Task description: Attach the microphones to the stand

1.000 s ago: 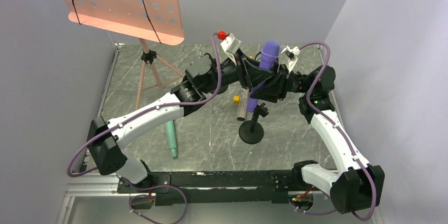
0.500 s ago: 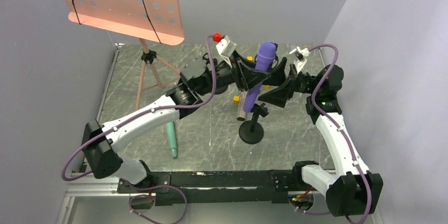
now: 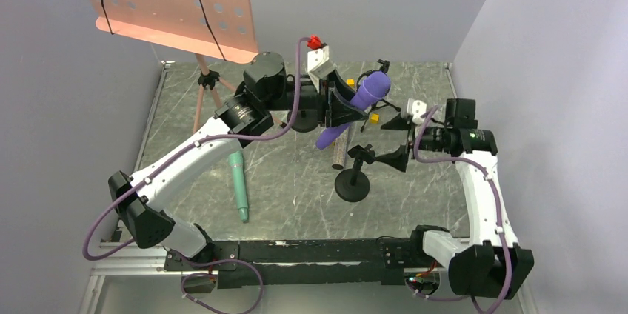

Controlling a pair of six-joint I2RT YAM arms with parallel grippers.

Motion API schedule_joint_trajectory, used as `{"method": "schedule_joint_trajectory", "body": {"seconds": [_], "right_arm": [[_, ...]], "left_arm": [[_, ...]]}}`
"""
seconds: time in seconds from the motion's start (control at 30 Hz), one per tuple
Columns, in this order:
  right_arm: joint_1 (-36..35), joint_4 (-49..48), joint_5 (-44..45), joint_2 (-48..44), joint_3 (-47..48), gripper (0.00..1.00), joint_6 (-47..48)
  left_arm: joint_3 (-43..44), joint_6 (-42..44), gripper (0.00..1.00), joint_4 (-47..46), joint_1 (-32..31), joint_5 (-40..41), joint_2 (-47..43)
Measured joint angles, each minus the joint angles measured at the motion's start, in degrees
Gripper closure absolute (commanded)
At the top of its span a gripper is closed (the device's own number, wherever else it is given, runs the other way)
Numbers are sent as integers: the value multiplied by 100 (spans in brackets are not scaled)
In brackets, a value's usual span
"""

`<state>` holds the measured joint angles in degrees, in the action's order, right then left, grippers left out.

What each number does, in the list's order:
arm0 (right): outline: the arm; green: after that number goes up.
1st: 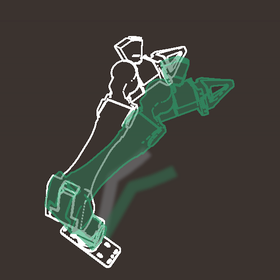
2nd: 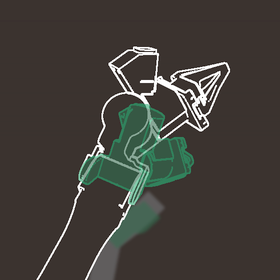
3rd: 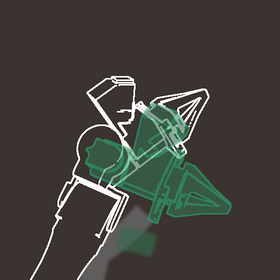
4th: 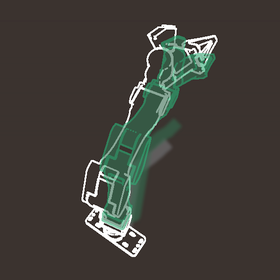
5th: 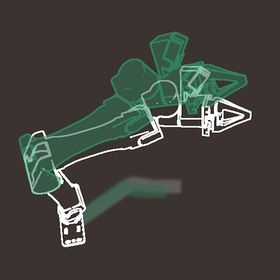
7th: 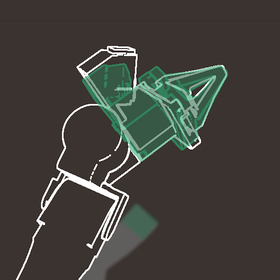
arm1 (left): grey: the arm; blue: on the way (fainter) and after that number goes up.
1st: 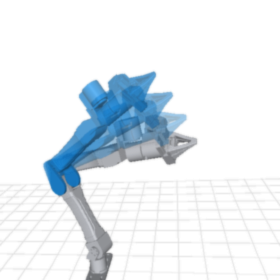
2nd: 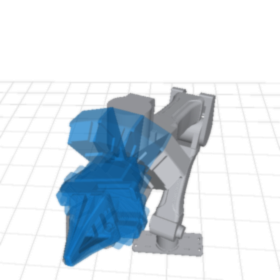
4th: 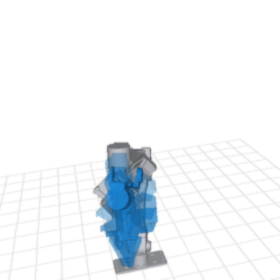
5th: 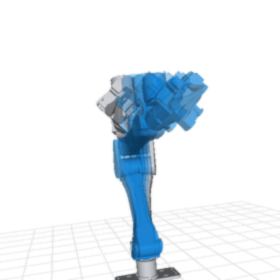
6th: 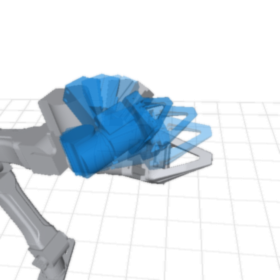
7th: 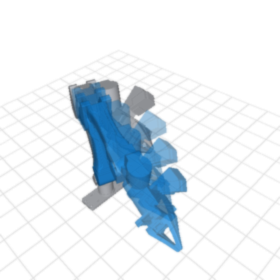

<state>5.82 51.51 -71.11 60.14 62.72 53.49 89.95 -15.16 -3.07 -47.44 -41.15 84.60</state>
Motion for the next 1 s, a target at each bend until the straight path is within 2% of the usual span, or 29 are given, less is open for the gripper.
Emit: {"method": "schedule_joint_trajectory", "body": {"seconds": [0.13,0.23,0.57,0.67,1.0], "right_arm": [[-103,503,57,210,-708,0,1161],[-236,507,59,240,-1036,0,1580],[-466,-155,-52,184,-1314,2,1749],[-494,-238,-221,192,-1314,6,1751],[-684,111,-420,636,-1239,27,2184]], "left_arm": [[-39,317,100,372,0,-221,2],[-157,378,100,435,0,-260,2],[-254,319,100,247,0,-363,153],[-260,225,100,120,0,-428,232],[-356,-63,100,-280,0,-608,568]]}}
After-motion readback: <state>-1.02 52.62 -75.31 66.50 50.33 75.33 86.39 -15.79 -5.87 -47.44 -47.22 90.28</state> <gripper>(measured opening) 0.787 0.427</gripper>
